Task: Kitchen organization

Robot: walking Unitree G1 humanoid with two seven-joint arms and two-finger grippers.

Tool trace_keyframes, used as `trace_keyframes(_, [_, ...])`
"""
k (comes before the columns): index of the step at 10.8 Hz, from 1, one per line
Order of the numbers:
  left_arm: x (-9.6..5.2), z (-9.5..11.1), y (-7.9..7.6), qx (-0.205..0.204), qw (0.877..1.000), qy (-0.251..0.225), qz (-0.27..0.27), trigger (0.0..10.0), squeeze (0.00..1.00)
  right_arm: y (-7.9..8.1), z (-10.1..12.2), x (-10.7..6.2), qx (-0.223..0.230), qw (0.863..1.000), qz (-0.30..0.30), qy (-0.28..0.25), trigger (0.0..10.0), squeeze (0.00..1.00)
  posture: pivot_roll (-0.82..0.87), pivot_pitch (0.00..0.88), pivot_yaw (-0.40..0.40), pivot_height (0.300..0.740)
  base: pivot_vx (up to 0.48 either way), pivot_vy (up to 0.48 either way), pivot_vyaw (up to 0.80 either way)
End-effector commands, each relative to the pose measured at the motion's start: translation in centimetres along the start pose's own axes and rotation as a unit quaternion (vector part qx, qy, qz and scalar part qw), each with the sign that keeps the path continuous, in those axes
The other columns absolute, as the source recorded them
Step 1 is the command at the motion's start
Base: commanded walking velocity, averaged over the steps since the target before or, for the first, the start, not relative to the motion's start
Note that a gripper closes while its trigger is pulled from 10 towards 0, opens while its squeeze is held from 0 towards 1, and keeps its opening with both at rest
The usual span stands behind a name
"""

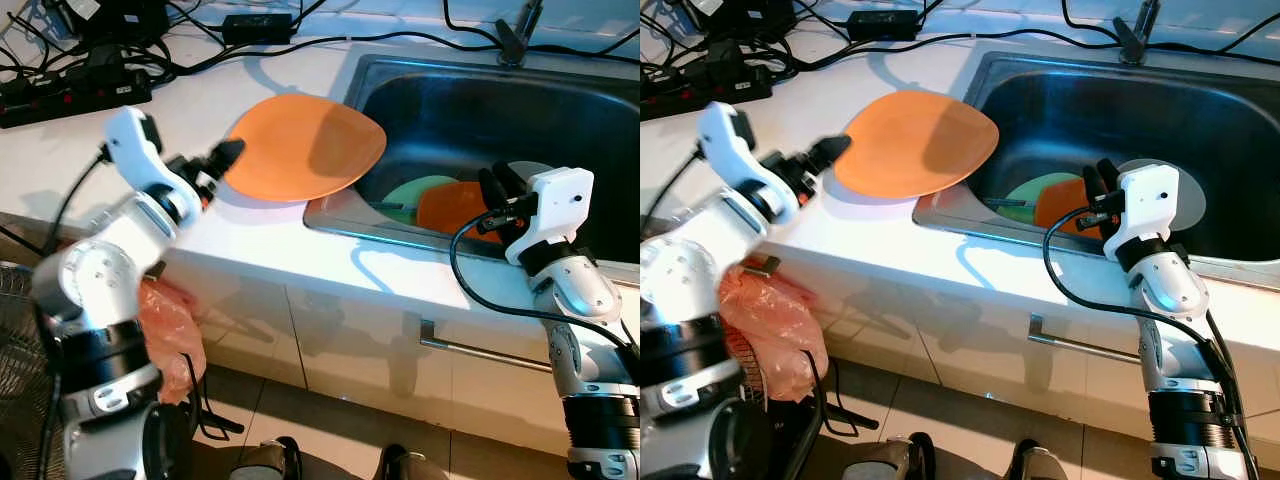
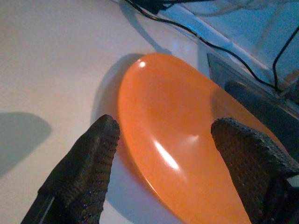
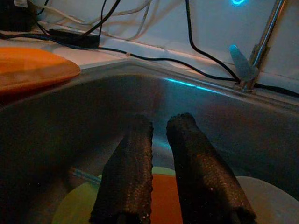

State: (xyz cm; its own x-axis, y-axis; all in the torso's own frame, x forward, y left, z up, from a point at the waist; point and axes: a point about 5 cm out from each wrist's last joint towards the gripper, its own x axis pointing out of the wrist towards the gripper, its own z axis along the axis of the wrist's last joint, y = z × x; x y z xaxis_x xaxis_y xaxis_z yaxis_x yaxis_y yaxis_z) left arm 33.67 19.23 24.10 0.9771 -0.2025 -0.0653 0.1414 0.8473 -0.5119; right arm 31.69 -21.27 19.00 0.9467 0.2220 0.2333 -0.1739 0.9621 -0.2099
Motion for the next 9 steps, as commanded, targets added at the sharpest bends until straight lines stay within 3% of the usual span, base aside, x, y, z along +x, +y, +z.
trace_keyframes(1, [-0.3,-0.1,0.6,0.002,1.000,0.008,0.018,10.0,0.00,0.4,-0.5,0.0,0.007,1.000,0.011,0.012,10.0,0.00,0.05,0.168,0.067,0.740,0.000,0.000,0.00])
trace_keyframes(4, [0.2,-1.4,0.6,-0.009,0.999,0.040,0.032,10.0,0.00,0.6,-0.4,0.1,0.009,1.000,0.014,0.011,10.0,0.00,0.05,0.166,0.064,0.740,0.000,0.000,0.00])
trace_keyframes(6, [1.2,-2.7,0.7,-0.039,0.996,0.066,0.038,10.0,0.00,0.5,-0.4,0.0,0.009,1.000,0.012,0.010,10.0,0.00,0.03,0.163,0.068,0.740,0.000,0.000,0.00])
trace_keyframes(9, [2.2,-3.4,-0.1,-0.049,0.996,0.074,0.026,10.0,0.00,0.5,-0.3,-0.1,0.009,1.000,0.011,0.008,10.0,0.00,0.02,0.152,0.074,0.740,0.000,0.000,0.00])
